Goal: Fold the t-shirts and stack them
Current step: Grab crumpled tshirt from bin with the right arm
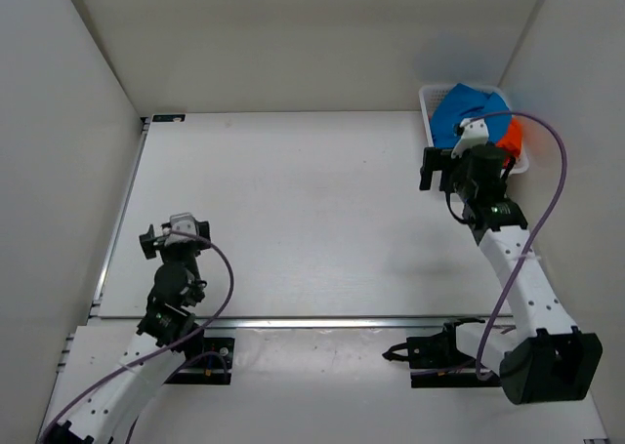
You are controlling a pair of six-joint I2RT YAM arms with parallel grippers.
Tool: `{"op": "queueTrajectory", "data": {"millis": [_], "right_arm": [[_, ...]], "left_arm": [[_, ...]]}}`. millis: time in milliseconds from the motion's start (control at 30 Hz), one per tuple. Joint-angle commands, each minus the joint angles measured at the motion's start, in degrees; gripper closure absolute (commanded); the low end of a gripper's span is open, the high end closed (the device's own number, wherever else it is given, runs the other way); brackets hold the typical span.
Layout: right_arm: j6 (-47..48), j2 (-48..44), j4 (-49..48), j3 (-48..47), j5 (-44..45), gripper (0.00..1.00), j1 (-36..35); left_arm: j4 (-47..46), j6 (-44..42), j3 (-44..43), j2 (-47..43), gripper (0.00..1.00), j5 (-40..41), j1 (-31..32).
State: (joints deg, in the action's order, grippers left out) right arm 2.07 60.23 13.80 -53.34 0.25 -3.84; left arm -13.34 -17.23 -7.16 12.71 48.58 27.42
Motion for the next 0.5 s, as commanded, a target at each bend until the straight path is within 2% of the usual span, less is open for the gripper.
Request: {"op": "queueTrajectory", "data": {"millis": [0,133,167,200,267,333,367,467], "right_arm": [[1.0,8.4,8.0,-9.8,-0.3,0.01,-0.7],[0.9,13.9,10.1,-19.1,12.3,0.00,-6.4],[0.8,15.7,10.9,-21.3,12.5,0.00,-7.2],[0.9,16.3,10.9,-22.3,13.4,0.01,-7.8],[1.0,16.9,10.5,-23.2,13.4,0.01,-9.2],[2.1,16.7,10.2,-22.5,10.9,0.00,-9.3],[1.9,16.9,9.9,-21.2,10.9,0.01,-9.3],[4.2,17.7,12.5,-22.1,9.5,0.00,-8.8]], "left_arm": [[13.3,-0.7,-14.3,13.8,0.01,-13.7,-3.5],[25.3,4.7,-26.2,28.1,0.01,-34.8,-13.6],[28.7,4.8,-30.9,34.0,0.01,-38.5,-14.8],[32.5,5.5,-33.4,37.3,0.01,-39.6,-15.4],[39.4,5.7,-45.2,52.0,0.02,-41.6,-16.0],[48.6,4.8,-56.9,65.3,0.03,-48.3,-16.9],[49.9,5.1,-59.7,67.6,0.08,-50.7,-17.3],[51.2,6.4,-67.1,73.9,0.05,-52.9,-16.7]]}}
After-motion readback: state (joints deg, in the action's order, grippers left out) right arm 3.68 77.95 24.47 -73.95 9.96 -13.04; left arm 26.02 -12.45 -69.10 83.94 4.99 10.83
